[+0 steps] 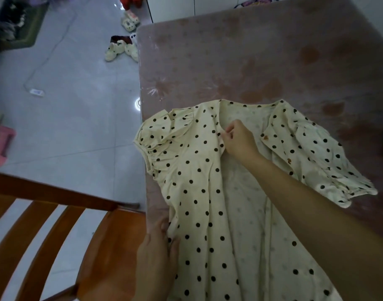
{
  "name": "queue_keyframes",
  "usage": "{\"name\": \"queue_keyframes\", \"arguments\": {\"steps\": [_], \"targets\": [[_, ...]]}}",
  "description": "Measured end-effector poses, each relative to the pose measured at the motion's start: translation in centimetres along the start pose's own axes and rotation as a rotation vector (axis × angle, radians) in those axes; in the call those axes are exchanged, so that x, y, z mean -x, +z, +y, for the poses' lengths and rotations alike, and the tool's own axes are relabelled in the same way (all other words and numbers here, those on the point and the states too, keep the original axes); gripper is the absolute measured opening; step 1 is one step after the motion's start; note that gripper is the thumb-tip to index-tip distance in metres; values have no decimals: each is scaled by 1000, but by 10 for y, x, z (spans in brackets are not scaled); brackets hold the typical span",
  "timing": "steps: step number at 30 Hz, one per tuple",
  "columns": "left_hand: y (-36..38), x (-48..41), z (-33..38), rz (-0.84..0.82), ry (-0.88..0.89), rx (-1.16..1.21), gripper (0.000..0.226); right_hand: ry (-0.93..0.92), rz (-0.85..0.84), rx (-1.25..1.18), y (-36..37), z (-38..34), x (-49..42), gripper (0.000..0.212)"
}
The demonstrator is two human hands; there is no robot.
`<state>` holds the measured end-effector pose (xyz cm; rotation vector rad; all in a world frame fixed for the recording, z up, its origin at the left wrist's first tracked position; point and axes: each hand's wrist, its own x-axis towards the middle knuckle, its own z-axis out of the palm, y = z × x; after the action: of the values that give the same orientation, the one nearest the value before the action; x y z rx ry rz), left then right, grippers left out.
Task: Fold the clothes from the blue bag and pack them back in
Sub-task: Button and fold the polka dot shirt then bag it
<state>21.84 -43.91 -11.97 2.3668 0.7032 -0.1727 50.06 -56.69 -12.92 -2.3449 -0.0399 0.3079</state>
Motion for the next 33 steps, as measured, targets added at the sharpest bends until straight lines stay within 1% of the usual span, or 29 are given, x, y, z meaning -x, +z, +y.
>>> {"name": "queue_keyframes", "arguments": {"steps": [2,4,5,7,9,11,12,14,16,18,20,21,23,26,28,29,30,31,33], "targets": [[-3,6,-1,-2,-50,56,48,4,0,8,-8,5,-1,12],[-12,10,-7,54,-124,105,40,12,20,20,-19,7,-5,10],[-16,12,-11,68,-160,111,37,19,46,23,-25,9,-7,9],[-20,15,-19,39,-227,80,39,31,103,41,-33,15,-11,9],[-19,18,-25,-22,-278,49,46,48,95,80,-33,24,-6,19],[-17,21,-26,-30,-277,7,57,43,37,41,-30,30,6,39],[-16,22,-29,-2,-234,-43,61,27,11,-10,-29,29,16,46],[-11,24,-29,59,-86,-144,65,6,-21,-100,-32,25,42,52],[-10,22,-14,105,50,-137,67,4,-38,-124,-36,26,79,51],[-8,15,12,97,179,-83,63,34,-78,-113,-37,31,126,45],[-7,9,38,30,291,-56,56,80,-146,-117,-33,39,175,36],[-6,9,47,-31,348,-52,53,103,-184,-131,-31,43,197,31],[-5,15,55,-210,430,-86,55,129,-260,-136,-22,52,232,24],[6,32,31,-431,520,-270,71,180,-296,-147,-9,64,262,20],[14,44,12,-464,608,-476,85,223,-264,-186,-5,69,271,18],[18,49,4,-437,646,-537,87,228,-248,-197,-4,70,275,18],[19,51,0,-409,665,-561,81,212,-237,-185,-4,71,278,18],[18,53,-2,-378,692,-547,68,185,-230,-152,-4,71,282,19],[15,54,-5,-307,791,-445,38,130,-216,-81,-5,70,290,19]]}}
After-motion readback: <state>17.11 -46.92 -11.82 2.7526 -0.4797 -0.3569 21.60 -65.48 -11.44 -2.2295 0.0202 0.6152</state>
